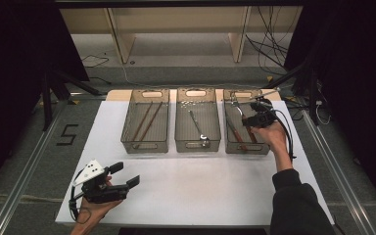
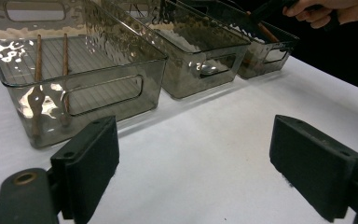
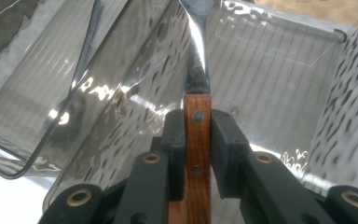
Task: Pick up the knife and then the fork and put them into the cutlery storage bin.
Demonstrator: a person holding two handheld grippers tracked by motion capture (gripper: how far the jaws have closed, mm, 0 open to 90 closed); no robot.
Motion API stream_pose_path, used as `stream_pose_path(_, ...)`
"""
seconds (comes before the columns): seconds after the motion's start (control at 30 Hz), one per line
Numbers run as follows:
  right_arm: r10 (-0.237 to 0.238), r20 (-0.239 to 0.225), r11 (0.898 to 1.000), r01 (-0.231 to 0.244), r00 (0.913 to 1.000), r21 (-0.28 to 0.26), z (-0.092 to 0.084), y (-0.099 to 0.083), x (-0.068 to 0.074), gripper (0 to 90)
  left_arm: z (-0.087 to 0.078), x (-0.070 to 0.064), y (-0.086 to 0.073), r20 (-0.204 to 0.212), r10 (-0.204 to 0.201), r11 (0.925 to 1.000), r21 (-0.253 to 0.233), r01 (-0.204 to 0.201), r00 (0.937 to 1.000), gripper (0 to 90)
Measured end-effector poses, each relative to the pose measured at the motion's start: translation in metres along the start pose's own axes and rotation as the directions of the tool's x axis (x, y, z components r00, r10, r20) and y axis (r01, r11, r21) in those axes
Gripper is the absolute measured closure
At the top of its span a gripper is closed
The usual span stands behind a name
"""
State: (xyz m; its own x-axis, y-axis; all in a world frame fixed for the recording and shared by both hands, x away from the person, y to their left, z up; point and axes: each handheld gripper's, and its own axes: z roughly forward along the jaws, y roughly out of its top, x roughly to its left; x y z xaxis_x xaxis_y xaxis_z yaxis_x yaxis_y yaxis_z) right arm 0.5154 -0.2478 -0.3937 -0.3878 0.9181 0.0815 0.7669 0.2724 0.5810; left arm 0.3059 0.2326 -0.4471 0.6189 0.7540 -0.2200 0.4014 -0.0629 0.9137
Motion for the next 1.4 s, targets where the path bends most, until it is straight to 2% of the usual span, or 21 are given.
stream_pose_path(0.17, 0.004, 0.012, 1.0, -0.004, 0.9999, 0.024, 0.005, -0.003, 0.0, 76.9, 0.0, 0.0, 0.0, 0.0, 0.001, 1.0, -0.001, -0.001, 1.0, 15.2)
stream_pose_path(0.23, 0.014, -0.001, 0.999, -0.014, 0.9999, 0.053, 0.008, -0.003, 0.001, 74.6, 0.0, 0.0, 0.0, 0.0, 0.001, 1.0, -0.001, -0.001, 1.0, 15.2)
stream_pose_path(0.27, 0.012, -0.004, 0.998, -0.012, 0.9999, 0.055, 0.009, -0.003, 0.001, 70.4, 0.0, 0.001, 0.0, 0.0, 0.001, 1.0, 0.0, -0.001, 1.0, 15.2)
stream_pose_path(0.33, 0.02, -0.045, 0.998, -0.018, 0.9988, 0.057, 0.009, -0.003, 0.002, 65.2, -0.001, 0.001, 0.0, 0.0, 0.0, 1.0, -0.002, 0.0, 1.0, 15.2)
stream_pose_path(0.37, 0.005, -0.061, 0.998, -0.002, 0.9981, 0.059, 0.008, -0.002, 0.003, 63.4, -0.001, 0.001, 0.0, 0.001, 0.0, 1.0, -0.002, 0.0, 1.0, 15.2)
stream_pose_path(0.47, -0.022, -0.061, 0.998, 0.026, 0.9979, 0.057, 0.005, -0.001, 0.005, 59.4, 0.0, 0.001, 0.0, 0.001, -0.001, 1.0, -0.001, 0.001, 1.0, 15.2)
stream_pose_path(0.53, -0.024, -0.071, 0.998, 0.028, 0.9972, 0.048, 0.002, -0.001, 0.006, 58.3, 0.0, 0.001, 0.0, 0.001, 0.002, 1.0, 0.003, -0.002, 1.0, 15.2)
stream_pose_path(0.67, -0.04, -0.089, 0.999, 0.042, 0.9952, 0.021, -0.006, -0.003, 0.009, 52.3, 0.0, 0.001, 0.0, 0.0, -0.002, 1.0, 0.0, 0.002, 1.0, 15.2)
stream_pose_path(0.83, -0.066, -0.118, 0.997, 0.061, 0.9908, -0.047, -0.019, -0.008, 0.018, 43.8, 0.0, 0.001, 0.0, 0.002, -0.003, 1.0, -0.001, 0.003, 1.0, 15.2)
stream_pose_path(1.0, -0.098, -0.143, 0.99, 0.082, 0.9848, -0.118, -0.032, -0.017, 0.031, 38.7, 0.0, 0.001, 0.0, 0.005, -0.008, 1.0, 0.001, 0.008, 1.0, 15.2)
stream_pose_path(1.17, -0.117, -0.191, 0.977, 0.078, 0.9746, -0.199, -0.047, -0.031, 0.043, 35.7, 0.001, 0.001, 0.0, 0.01, -0.016, 0.9999, 0.005, 0.016, 0.9998, 15.2)
stream_pose_path(1.27, -0.126, -0.244, 0.972, 0.07, 0.9616, -0.225, -0.053, -0.04, 0.048, 33.8, 0.001, 0.001, 0.0, 0.014, -0.024, 0.9996, 0.011, 0.024, 0.9996, 15.1)
stream_pose_path(1.4, -0.14, -0.259, 0.963, 0.071, 0.9556, -0.259, -0.061, -0.056, 0.053, 32.1, 0.003, 0.001, 0.0, 0.019, -0.035, 0.9993, 0.015, 0.035, 0.9992, 15.1)
